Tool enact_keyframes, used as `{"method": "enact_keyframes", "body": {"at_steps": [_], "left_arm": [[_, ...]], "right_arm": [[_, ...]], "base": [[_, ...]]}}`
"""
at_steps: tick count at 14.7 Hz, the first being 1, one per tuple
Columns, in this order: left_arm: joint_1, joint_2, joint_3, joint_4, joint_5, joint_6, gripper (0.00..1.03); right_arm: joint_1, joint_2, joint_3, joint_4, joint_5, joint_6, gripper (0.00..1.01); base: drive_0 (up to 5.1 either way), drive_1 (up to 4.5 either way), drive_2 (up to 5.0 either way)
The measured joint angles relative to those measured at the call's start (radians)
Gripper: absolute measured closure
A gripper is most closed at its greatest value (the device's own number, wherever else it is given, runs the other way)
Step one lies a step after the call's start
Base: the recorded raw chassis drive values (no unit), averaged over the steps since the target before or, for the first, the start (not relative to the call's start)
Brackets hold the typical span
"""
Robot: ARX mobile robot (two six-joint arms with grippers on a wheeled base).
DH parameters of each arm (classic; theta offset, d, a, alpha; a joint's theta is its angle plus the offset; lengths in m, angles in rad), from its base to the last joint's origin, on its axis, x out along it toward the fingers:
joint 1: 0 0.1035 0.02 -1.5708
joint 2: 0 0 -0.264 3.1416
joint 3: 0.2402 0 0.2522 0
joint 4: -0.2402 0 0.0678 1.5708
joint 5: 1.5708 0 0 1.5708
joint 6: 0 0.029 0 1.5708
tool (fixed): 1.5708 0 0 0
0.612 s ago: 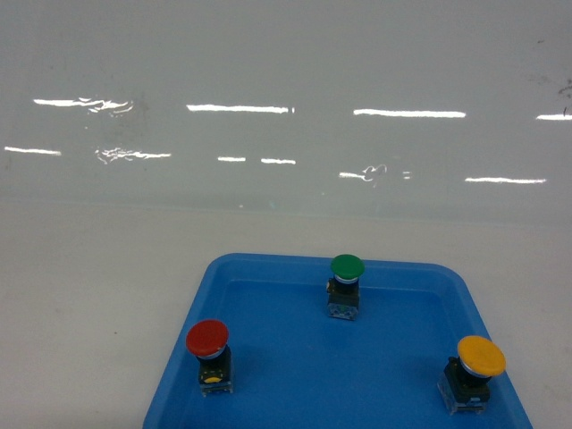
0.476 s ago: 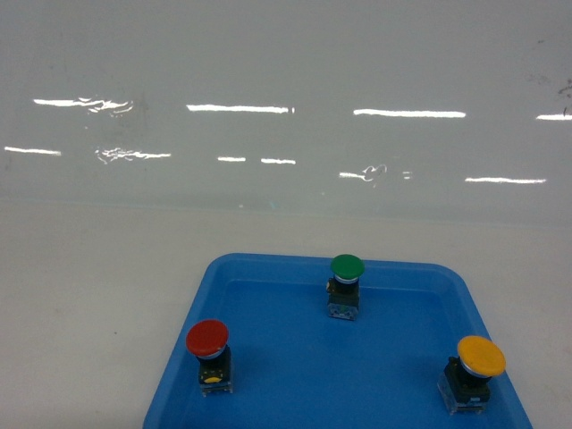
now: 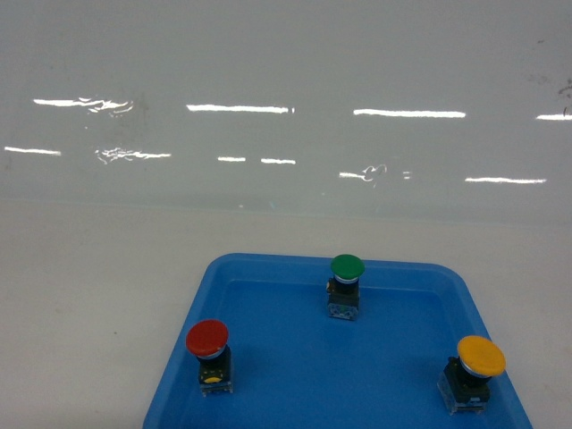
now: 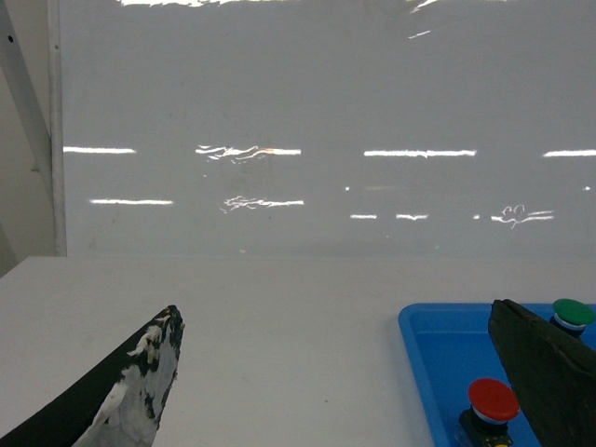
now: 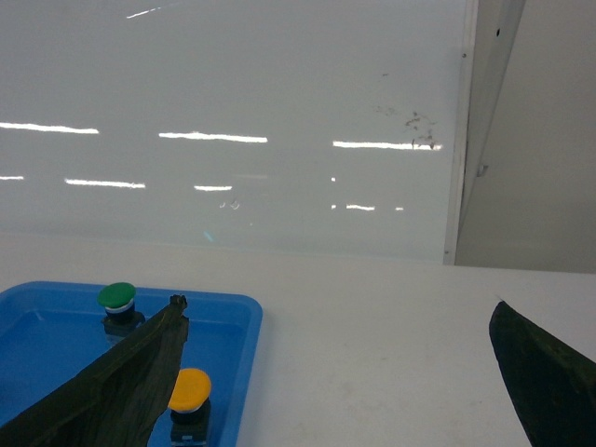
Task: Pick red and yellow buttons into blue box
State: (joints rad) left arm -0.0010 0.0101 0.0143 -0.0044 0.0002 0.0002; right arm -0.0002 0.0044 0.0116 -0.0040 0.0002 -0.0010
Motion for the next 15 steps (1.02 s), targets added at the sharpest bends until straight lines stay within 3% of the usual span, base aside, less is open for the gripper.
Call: {"method": "enact_keyframes", "body": {"at_steps": [2, 4, 5, 7, 9, 13, 15], "left_arm": [[0.03, 0.005, 0.0, 0.001, 0.028, -0.005, 0.05], [0.09, 0.047, 0.0, 0.044, 0.068, -0.014, 0.05], [0.085, 0.102, 0.0, 0.094, 0.094, -0.018, 0.05], [0.024, 0.303, 0.002, 0.216, 0.106, -0.014, 0.05], [-0.039, 0.554, 0.038, 0.35, 0.1, -0.011, 0.05], [-0.159, 1.066, 0.205, 0.603, 0.042, -0.014, 0.05], [-0.194, 1.262, 0.29, 0.596, 0.032, -0.006, 0.05]], "right_arm": [[-0.001, 0.008, 0.0, 0.019, -0.013, -0.003, 0.03], [0.007, 0.107, 0.0, 0.113, -0.031, -0.027, 0.03], [0.007, 0.197, 0.0, 0.197, -0.042, -0.029, 0.03], [0.04, 0.424, 0.006, 0.354, -0.041, -0.038, 0.03], [0.109, 0.664, 0.051, 0.465, -0.03, -0.045, 0.03], [0.252, 1.075, 0.193, 0.539, -0.009, -0.06, 0.03], [0.28, 1.246, 0.263, 0.569, -0.015, -0.08, 0.03]], "base": [[0.0, 0.0, 0.0], [0.0, 0.0, 0.0], [0.0, 0.0, 0.0], [0.0, 0.0, 0.0], [0.0, 0.0, 0.0], [0.0, 0.0, 0.0], [0.0, 0.0, 0.0]]}}
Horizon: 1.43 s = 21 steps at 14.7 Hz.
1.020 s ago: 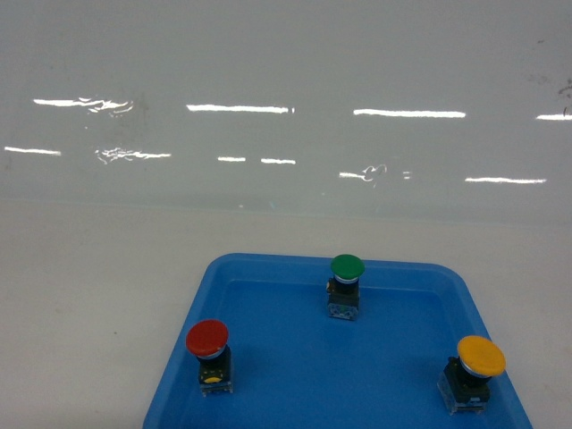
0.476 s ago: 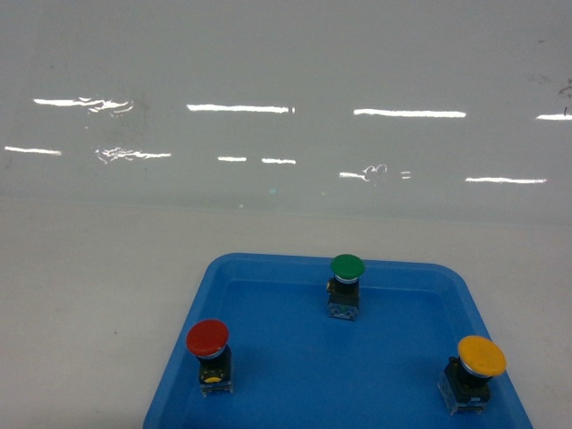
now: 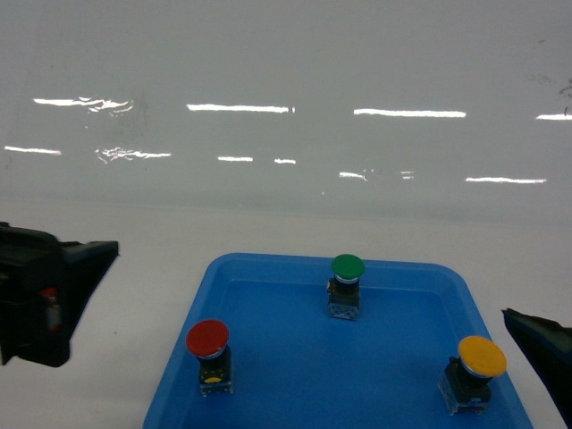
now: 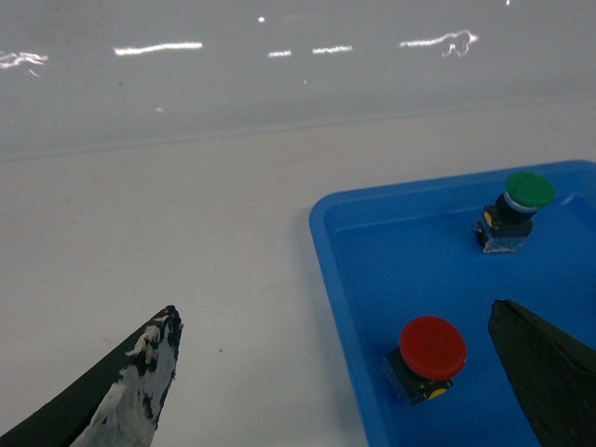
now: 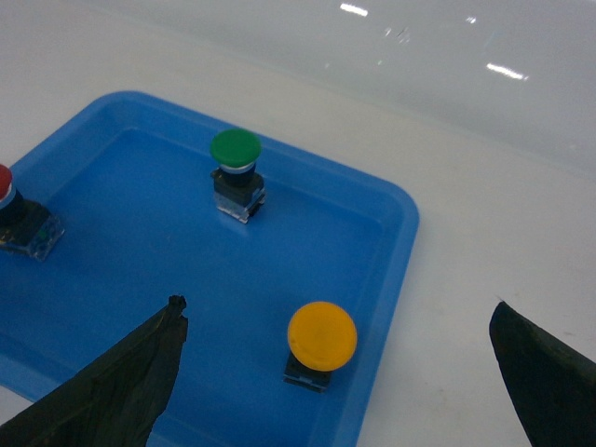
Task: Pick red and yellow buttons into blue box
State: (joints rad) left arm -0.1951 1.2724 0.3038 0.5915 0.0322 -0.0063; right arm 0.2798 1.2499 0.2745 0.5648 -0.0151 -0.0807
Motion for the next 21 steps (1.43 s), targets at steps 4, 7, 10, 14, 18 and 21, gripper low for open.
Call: {"method": "enact_keyframes", "body": {"at_steps": [4, 7, 10, 14, 18, 21], "left_arm": [[-0.046, 0.206, 0.141, 0.037, -0.051, 0.041, 0.05], [-0.045, 0.204, 0.141, 0.038, -0.055, 0.042, 0.05], [-0.045, 0.204, 0.141, 0.038, -0.055, 0.042, 0.05], [-0.045, 0.204, 0.141, 0.038, -0.055, 0.042, 0.05], [-0.045, 0.204, 0.141, 0.038, -0.055, 0.042, 0.05], [-0.045, 0.204, 0.141, 0.038, -0.055, 0.042, 0.05]], "right_arm": [[-0.014, 0.233, 0.144, -0.047, -0.03, -0.025, 0.03], [-0.044, 0.394, 0.226, -0.035, -0.032, -0.061, 0.03], [-0.08, 0.49, 0.291, -0.068, -0.061, -0.099, 0.03], [-0.09, 0.566, 0.365, -0.107, -0.111, -0.144, 0.03], [-0.088, 0.635, 0.459, -0.177, -0.116, -0.174, 0.03], [-0.065, 0.647, 0.506, -0.19, -0.105, -0.172, 0.03]], "base": [[0.0, 0.0, 0.0], [0.0, 0.0, 0.0], [0.0, 0.0, 0.0], [0.0, 0.0, 0.0], [0.0, 0.0, 0.0], [0.0, 0.0, 0.0]]}}
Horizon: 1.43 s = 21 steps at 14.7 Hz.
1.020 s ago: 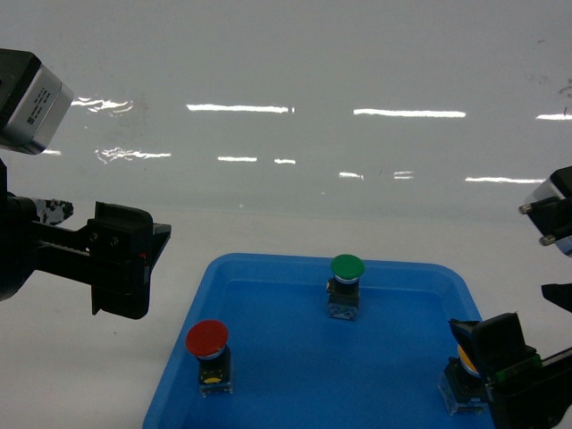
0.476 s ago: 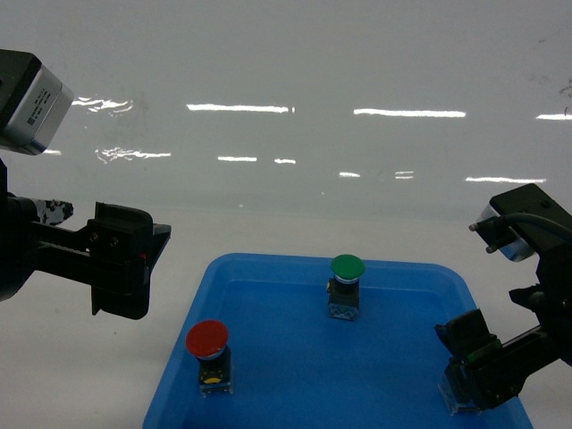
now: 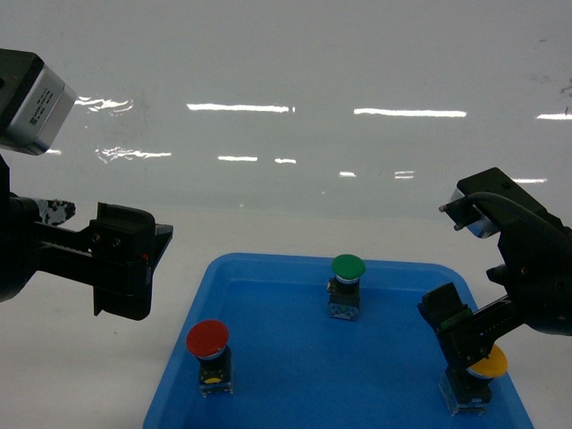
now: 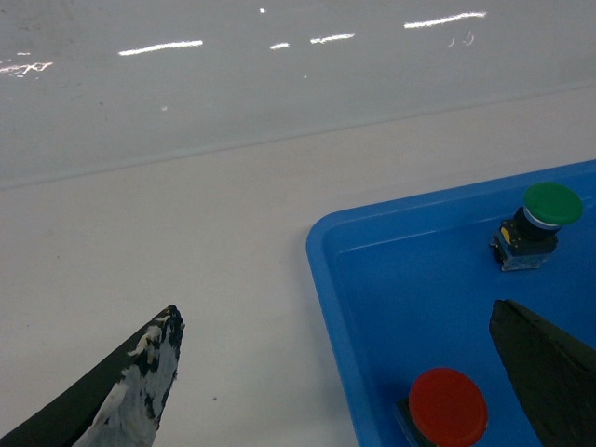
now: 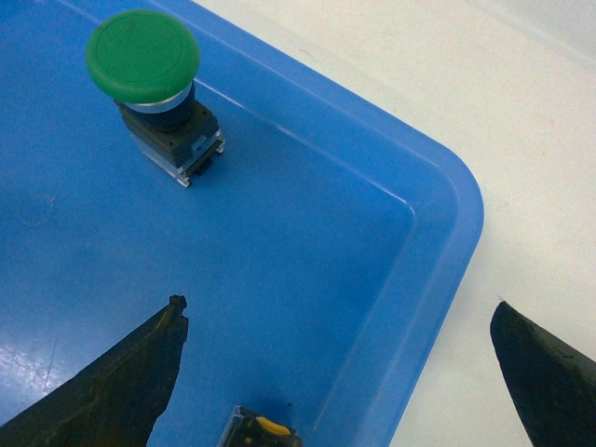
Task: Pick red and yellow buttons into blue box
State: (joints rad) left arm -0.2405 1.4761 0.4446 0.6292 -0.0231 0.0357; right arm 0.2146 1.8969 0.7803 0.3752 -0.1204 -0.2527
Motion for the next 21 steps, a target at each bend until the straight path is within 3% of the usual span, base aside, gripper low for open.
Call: {"method": "enact_keyframes", "body": {"at_steps": [6, 8, 13, 14, 16, 17, 18, 21], "left_arm": [[0.0, 0.0, 0.0, 0.0, 0.0, 0.0, 0.05], [0.0, 0.0, 0.0, 0.0, 0.0, 0.0, 0.05], [0.0, 0.0, 0.0, 0.0, 0.0, 0.0, 0.05], [0.0, 0.0, 0.0, 0.0, 0.0, 0.0, 0.05], [0.0, 0.0, 0.0, 0.0, 0.0, 0.001, 0.05], [0.0, 0.0, 0.0, 0.0, 0.0, 0.001, 0.05], [0.0, 0.0, 0.0, 0.0, 0.0, 0.001, 0.05], [0.0, 0.0, 0.0, 0.0, 0.0, 0.002, 0.05]], "right_arm": [[0.087, 0.041, -0.041, 0.016, 0.049, 0.008, 0.03], [0.089, 0.068, -0.048, 0.027, 0.083, 0.008, 0.03], [0.1, 0.113, -0.079, 0.066, 0.105, -0.003, 0.03], [0.096, 0.127, -0.092, 0.079, 0.116, -0.007, 0.11], [0.085, 0.138, -0.105, 0.101, 0.129, -0.014, 0.39], [0.085, 0.139, -0.106, 0.127, 0.129, -0.014, 0.66], [0.085, 0.141, -0.106, 0.135, 0.131, -0.017, 0.71], [0.076, 0.146, -0.117, 0.171, 0.144, -0.018, 0.72]], "base": [[0.0, 0.0, 0.0], [0.0, 0.0, 0.0], [0.0, 0.0, 0.0], [0.0, 0.0, 0.0], [0.0, 0.0, 0.0], [0.0, 0.0, 0.0], [0.0, 0.0, 0.0], [0.0, 0.0, 0.0]]}}
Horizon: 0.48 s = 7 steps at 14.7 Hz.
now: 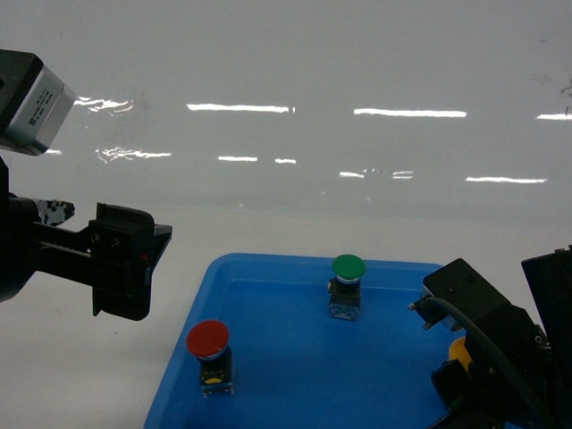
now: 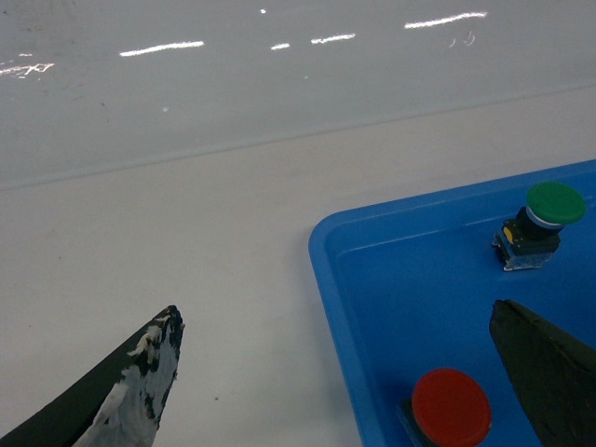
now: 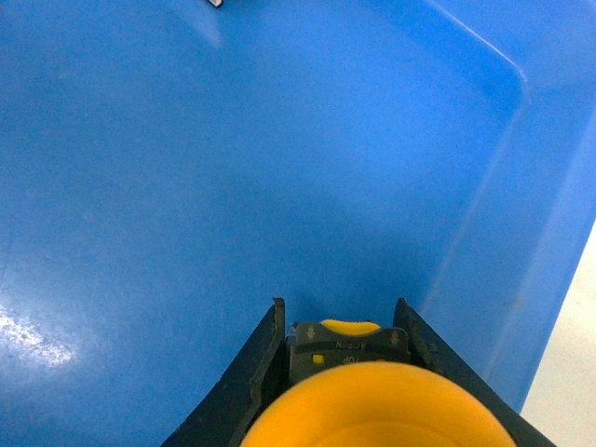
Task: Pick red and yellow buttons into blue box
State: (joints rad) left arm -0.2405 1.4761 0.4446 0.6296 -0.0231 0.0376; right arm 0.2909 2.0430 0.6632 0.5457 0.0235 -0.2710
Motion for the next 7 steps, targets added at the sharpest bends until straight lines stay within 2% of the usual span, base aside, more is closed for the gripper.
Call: {"method": "enact_keyframes", "body": {"at_steps": [3, 6, 7], "left_arm": [[0.0, 0.0, 0.0, 0.0, 0.0, 0.001, 0.05], [0.0, 0.0, 0.0, 0.0, 0.0, 0.001, 0.05], [0.0, 0.0, 0.0, 0.0, 0.0, 0.001, 0.05]], "right_arm": [[-0.012, -0.004, -0.026, 0.047, 0.005, 0.009, 0.72], [-0.053, -0.107, -0.084, 0.122, -0.007, 0.039, 0.72], [-0.079, -0.174, -0.101, 0.138, -0.027, 0.063, 0.72]], "base": [[0.0, 0.0, 0.0], [0.0, 0.0, 0.0], [0.0, 0.0, 0.0]]}}
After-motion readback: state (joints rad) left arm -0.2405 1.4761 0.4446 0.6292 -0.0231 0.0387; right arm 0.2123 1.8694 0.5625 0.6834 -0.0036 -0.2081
